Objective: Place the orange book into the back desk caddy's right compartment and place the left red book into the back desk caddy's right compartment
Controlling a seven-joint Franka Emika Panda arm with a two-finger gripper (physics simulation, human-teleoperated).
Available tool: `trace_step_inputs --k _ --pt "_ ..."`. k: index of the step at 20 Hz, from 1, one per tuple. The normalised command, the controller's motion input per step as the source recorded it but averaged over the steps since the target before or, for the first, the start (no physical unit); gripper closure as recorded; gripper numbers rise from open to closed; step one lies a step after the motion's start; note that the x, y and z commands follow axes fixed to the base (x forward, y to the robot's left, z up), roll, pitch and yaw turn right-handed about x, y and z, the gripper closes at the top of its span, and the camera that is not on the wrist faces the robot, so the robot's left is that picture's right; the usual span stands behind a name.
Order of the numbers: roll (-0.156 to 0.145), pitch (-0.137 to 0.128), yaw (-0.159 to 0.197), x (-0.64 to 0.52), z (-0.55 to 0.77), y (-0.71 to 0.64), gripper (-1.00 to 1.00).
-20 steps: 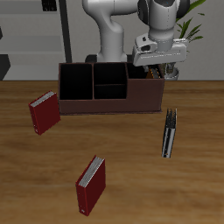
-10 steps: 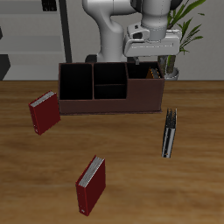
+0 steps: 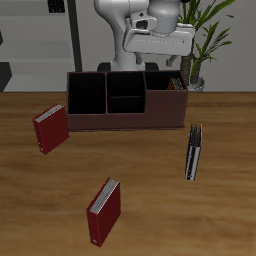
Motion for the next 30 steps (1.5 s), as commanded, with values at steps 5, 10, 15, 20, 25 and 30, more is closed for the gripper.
trace_step_inputs --k 5,10,15,20,25,30 --pt "-0.037 -0.025 0.016 0.35 0.2 -0.35 -1.0" --pt "0.012 0.035 -0.014 0.43 0.03 -0.28 -1.0" --pt "0.054 0.061 0.04 0.5 -0.01 -0.16 -1.0" --pt "-0.023 -0.011 0.018 0.47 0.08 -0.24 -1.0" --pt "0.089 -0.003 -0.047 0.5 0.14 -0.2 -1.0" --pt "-0.017 -0.03 0.024 0.35 0.12 -0.14 -1.0"
